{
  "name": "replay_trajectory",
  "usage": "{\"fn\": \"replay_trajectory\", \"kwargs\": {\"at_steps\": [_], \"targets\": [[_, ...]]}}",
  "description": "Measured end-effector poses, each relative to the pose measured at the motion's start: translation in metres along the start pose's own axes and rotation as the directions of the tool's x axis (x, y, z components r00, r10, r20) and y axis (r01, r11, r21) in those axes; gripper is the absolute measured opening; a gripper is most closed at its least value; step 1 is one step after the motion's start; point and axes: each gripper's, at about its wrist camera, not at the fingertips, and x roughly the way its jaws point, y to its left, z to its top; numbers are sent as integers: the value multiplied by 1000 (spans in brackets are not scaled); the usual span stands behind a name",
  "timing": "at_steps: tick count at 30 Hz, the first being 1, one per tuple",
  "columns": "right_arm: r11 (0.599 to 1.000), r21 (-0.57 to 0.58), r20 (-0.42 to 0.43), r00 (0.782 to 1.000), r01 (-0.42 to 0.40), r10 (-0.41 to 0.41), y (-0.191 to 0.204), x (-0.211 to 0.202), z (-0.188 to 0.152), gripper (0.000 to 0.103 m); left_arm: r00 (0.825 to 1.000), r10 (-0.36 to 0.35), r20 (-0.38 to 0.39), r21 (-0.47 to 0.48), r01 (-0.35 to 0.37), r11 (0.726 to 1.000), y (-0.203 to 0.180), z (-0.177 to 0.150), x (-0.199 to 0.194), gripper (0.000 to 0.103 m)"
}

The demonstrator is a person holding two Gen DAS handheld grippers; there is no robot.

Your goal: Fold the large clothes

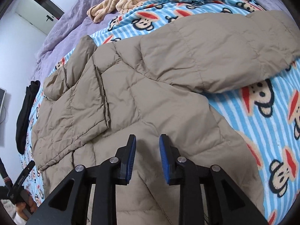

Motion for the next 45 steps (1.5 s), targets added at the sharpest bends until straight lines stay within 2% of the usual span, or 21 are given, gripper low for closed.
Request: {"fn": "replay_trajectory", "kwargs": {"at_steps": [2, 3, 7, 12, 18, 19, 20, 21, 23, 25, 32, 35, 38, 40, 42, 43, 45], "targets": [[1000, 13, 5, 1000, -5, 5, -7, -6, -3, 51, 999, -28, -16, 22, 28, 999, -17, -5, -5, 95], [1000, 22, 11, 1000, -8, 7, -12, -10, -3, 53, 999, -41, -20, 42, 41, 998, -29, -7, -7, 95], [997, 64, 20, 999, -30, 29, -35, -24, -4, 55, 994, -103, -37, 113, 106, 988, -81, -8, -16, 95], [988, 146, 46, 998, -42, 36, -82, -43, 1, 67, 981, -185, -63, 186, 194, 963, -148, -5, -26, 95], [957, 282, 101, 994, -73, 46, -148, -62, 19, 68, 970, -230, -81, 254, 243, 936, -224, -9, -37, 95], [951, 300, 113, 992, -79, 47, -159, -65, 23, 76, 968, -237, -83, 257, 250, 933, -234, -9, -38, 95], [944, 319, 125, 991, -86, 48, -170, -67, 27, 89, 967, -240, -85, 261, 254, 931, -242, -9, -38, 95], [936, 338, 146, 988, -99, 52, -181, -69, 32, 90, 967, -241, -86, 266, 256, 930, -249, -9, -38, 95], [920, 373, 162, 985, -120, 63, -198, -70, 40, 91, 966, -242, -88, 276, 257, 926, -266, -10, -39, 95], [903, 406, 176, 982, -140, 73, -215, -70, 51, 91, 968, -234, -90, 288, 250, 924, -278, -11, -39, 103], [849, 486, 210, 971, -207, 116, -257, -57, 92, 92, 973, -210, -101, 341, 232, 911, -312, -12, -34, 103], [835, 493, 218, 964, -244, 153, -264, -50, 112, 92, 969, -214, -126, 321, 245, 915, -320, -12, -28, 103], [829, 473, 276, 944, -298, 182, -267, -53, 130, 92, 965, -219, -144, 304, 254, 918, -325, -10, -22, 103], [833, 459, 305, 935, -310, 180, -267, -56, 141, 92, 955, -236, -179, 289, 281, 915, -328, -10, -17, 103], [829, 469, 309, 936, -305, 169, -270, -55, 149, 92, 946, -256, -200, 273, 305, 912, -330, -11, -14, 103], [818, 488, 301, 938, -306, 172, -273, -53, 152, 92, 947, -257, -192, 268, 303, 914, -330, -11, -15, 103], [771, 551, 292, 939, -320, 181, -280, -50, 157, 92, 947, -268, -176, 261, 307, 915, -329, -8, -19, 103]]}}
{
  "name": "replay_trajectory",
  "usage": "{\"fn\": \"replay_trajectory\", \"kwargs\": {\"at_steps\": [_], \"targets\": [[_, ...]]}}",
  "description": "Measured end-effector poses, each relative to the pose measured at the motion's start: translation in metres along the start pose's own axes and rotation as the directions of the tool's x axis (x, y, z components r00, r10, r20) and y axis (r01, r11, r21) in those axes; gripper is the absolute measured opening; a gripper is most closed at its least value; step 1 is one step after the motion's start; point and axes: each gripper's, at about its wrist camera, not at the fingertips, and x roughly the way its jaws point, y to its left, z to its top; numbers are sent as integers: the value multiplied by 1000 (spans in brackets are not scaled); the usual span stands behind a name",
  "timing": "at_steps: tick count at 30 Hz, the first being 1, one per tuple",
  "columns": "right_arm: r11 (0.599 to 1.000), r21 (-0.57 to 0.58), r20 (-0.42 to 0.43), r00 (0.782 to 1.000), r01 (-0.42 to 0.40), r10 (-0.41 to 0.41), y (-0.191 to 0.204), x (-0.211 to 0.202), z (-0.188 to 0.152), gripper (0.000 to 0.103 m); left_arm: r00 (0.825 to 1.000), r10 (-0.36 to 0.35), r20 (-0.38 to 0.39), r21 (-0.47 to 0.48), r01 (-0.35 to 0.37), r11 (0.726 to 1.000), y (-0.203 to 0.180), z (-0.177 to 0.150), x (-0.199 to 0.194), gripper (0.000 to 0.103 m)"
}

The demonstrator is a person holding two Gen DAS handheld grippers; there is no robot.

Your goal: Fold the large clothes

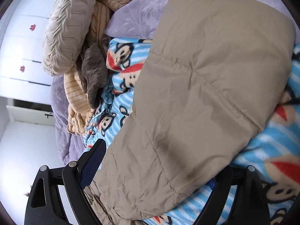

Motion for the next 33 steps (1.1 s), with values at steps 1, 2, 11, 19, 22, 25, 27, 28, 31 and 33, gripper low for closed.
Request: {"fn": "replay_trajectory", "kwargs": {"at_steps": [1, 2, 11, 19, 22, 25, 27, 28, 31, 33], "targets": [[999, 38, 3, 1000, -8, 8, -1, 0, 2, 85, 1000, 3, 8, -7, -3, 1000, 1, 1, -2, 103], [998, 60, 0, 1000, -8, 8, -2, 0, 5, 62, 1000, 4, 17, -17, -4, 1000, 3, 3, -4, 103], [980, -182, -39, 997, -78, 72, 78, 1, -17, 12, 994, 41, 101, -106, -31, 994, 46, 10, -26, 103], [735, -663, -144, 988, -144, 63, 215, 27, -144, 12, 983, 126, 132, -202, -97, 975, 105, -5, -40, 103], [570, -812, -156, 988, -124, -7, 249, 49, -218, 12, 981, 144, 126, -255, -108, 961, 131, -14, -44, 103], [481, -864, -204, 977, -148, -65, 257, 75, -278, 12, 978, 166, 124, -281, -126, 951, 154, -24, -49, 103], [463, -870, -242, 965, -170, -100, 253, 93, -311, 12, 974, 184, 128, -292, -141, 946, 168, -30, -54, 103], [454, -875, -247, 962, -168, -121, 250, 101, -323, 12, 973, 193, 128, -299, -147, 943, 176, -32, -56, 103], [439, -886, -256, 948, -152, -188, 239, 125, -355, 12, 970, 208, 128, -336, -154, 929, 199, -37, -60, 103], [442, -887, -255, 940, -135, -225, 229, 137, -368, 12, 968, 211, 133, -367, -150, 918, 212, -38, -61, 103]]}}
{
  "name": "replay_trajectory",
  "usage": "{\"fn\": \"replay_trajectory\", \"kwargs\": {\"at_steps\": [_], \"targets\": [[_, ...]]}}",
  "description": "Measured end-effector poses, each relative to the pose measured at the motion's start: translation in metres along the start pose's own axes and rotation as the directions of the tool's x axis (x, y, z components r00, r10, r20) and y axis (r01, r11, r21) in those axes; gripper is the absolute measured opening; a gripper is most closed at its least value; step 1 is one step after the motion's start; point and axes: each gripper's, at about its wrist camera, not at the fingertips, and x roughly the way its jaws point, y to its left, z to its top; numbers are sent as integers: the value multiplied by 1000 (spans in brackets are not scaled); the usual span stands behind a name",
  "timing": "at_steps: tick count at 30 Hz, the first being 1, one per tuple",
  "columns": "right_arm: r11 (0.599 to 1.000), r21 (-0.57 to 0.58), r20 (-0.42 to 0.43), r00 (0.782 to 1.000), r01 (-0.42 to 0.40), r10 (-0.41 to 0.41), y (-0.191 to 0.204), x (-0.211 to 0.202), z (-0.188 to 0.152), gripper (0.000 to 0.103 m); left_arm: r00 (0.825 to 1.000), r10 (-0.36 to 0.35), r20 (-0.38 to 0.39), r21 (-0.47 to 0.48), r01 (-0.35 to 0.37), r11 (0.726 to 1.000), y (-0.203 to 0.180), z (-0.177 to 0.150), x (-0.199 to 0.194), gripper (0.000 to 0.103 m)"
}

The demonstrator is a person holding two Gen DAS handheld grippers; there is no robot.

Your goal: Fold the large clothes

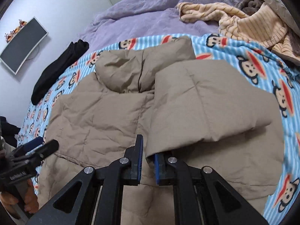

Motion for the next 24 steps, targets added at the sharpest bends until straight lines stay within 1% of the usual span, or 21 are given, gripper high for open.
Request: {"fn": "replay_trajectory", "kwargs": {"at_steps": [2, 4, 7, 9, 11, 12, 14, 16, 17, 19, 21, 22, 23, 24], "targets": [[1000, 26, -35, 999, 14, -14, -3, 13, -5, 12, 1000, -8, 2, -20, 8, 1000, 9, 3, 3, 103], [998, 64, -67, 998, 26, -22, -8, 24, -10, 12, 1000, -17, -1, -18, 17, 1000, 12, 5, 9, 103], [991, 133, -98, 995, 0, 13, -18, 26, -11, 13, 999, -35, -26, 7, 35, 999, 8, 7, 21, 103], [984, 177, -107, 993, -33, 53, -25, 19, -8, 27, 997, -52, -48, 17, 53, 998, 4, 7, 31, 103], [970, 232, -65, 994, -74, 92, -36, 1, -9, 64, 996, -63, -62, 20, 64, 998, -1, 7, 36, 103], [962, 259, -28, 995, -82, 93, -43, -11, -11, 69, 995, -70, -67, 19, 72, 997, -3, 8, 38, 103], [945, 312, 26, 995, -96, 93, -58, -29, -13, 70, 994, -86, -67, 21, 88, 996, -5, 10, 39, 103], [910, 399, 71, 993, -113, 92, -79, -41, -14, 70, 994, -91, -53, 34, 93, 995, -7, 14, 39, 103], [885, 448, 91, 991, -128, 97, -91, -44, -15, 70, 995, -89, -44, 39, 91, 995, -6, 18, 38, 103], [850, 510, 110, 990, -134, 90, -108, -46, -13, 70, 996, -89, -29, 37, 90, 995, -3, 26, 37, 103], [830, 541, 127, 989, -137, 80, -115, -45, -8, 70, 995, -93, -20, 29, 94, 995, 2, 34, 36, 103], [819, 553, 140, 986, -149, 85, -118, -44, -6, 66, 995, -94, -15, 28, 94, 995, 5, 37, 35, 103], [811, 564, 153, 985, -156, 83, -119, -45, -4, 49, 996, -93, -12, 31, 93, 995, 6, 38, 35, 103], [808, 567, 160, 984, -158, 80, -118, -44, -1, 38, 996, -91, -12, 36, 91, 995, 8, 39, 35, 103]]}}
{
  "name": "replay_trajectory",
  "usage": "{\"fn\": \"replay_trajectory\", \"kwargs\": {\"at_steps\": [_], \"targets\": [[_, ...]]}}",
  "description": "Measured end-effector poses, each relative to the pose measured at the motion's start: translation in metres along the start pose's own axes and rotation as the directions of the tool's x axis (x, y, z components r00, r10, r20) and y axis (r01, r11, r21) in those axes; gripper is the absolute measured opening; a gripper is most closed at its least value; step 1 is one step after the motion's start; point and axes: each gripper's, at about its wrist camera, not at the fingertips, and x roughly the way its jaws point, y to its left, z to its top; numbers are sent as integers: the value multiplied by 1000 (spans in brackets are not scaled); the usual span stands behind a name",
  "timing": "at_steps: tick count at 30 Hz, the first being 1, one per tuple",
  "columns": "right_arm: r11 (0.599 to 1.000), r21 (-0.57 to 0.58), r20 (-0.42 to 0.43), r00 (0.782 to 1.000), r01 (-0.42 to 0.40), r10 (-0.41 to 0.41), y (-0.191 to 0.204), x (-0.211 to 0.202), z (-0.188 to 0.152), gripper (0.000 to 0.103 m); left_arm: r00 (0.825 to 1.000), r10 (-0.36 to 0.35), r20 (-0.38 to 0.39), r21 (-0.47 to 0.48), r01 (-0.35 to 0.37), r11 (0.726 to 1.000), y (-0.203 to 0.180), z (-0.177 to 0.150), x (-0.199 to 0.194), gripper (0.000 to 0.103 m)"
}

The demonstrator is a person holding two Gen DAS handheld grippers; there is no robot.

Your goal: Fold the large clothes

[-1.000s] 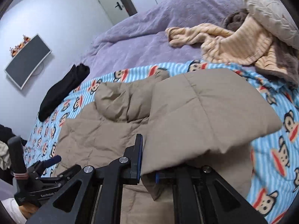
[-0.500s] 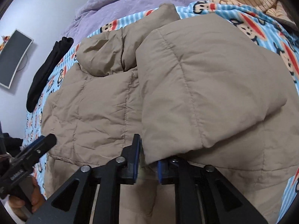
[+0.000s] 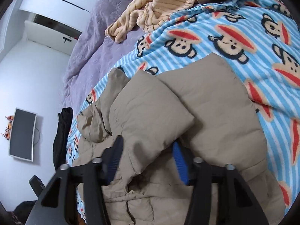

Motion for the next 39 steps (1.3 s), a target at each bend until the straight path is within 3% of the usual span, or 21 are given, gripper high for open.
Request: {"fn": "replay_trajectory", "kwargs": {"at_steps": [1, 2, 6, 8, 11, 17, 20, 21, 22, 25, 29, 33, 35, 39], "targets": [[1000, -6, 2, 1000, -5, 5, 6, 2, 2, 20, 1000, 0, -2, 5, 0, 1000, 1, -1, 0, 103], [1000, -25, 6, 1000, -15, 15, 15, 4, 3, 17, 1000, -1, -5, 7, 1, 1000, 3, -2, 1, 103], [964, -267, 2, 1000, -22, 24, 76, 13, -10, 15, 997, -72, -13, -20, 71, 997, 14, -8, -2, 103], [920, -392, -17, 1000, -22, 16, 107, 22, -27, 15, 993, -117, -19, -56, 116, 992, 22, -9, -4, 103], [850, -525, -52, 999, -26, -2, 138, 38, -57, 15, 993, -114, -8, -99, 113, 989, 36, -7, -10, 103], [746, -663, -179, 980, -55, -86, 153, 74, -118, 15, 978, -210, 3, -177, 207, 962, 59, -3, -14, 103], [739, -671, -251, 954, -52, -161, 143, 90, -132, 19, 951, -309, -16, -226, 297, 928, 62, -4, -9, 103], [747, -662, -268, 948, -52, -172, 139, 91, -133, 22, 941, -337, -22, -242, 322, 915, 60, -5, -7, 103], [760, -648, -277, 946, -57, -166, 134, 87, -132, 32, 931, -364, -26, -251, 347, 904, 58, -5, -5, 103], [810, -582, -277, 953, -66, -121, 114, 62, -122, 70, 906, -422, -41, -240, 401, 884, 45, -3, -2, 103], [891, -453, -237, 966, -15, -104, 62, 18, -99, 72, 885, -454, -98, -202, 429, 880, 26, -4, 8, 103], [989, -147, -208, 977, 19, -49, -23, -19, -66, 72, 893, -416, -175, -171, 388, 906, 10, -7, 30, 103], [1000, 8, -176, 984, 25, -23, -61, -33, -53, 72, 896, -400, -194, -154, 375, 914, 0, -8, 38, 103], [975, 220, -70, 996, -33, 50, -112, -52, -32, 72, 894, -397, -206, -115, 381, 917, -24, -6, 46, 102]]}}
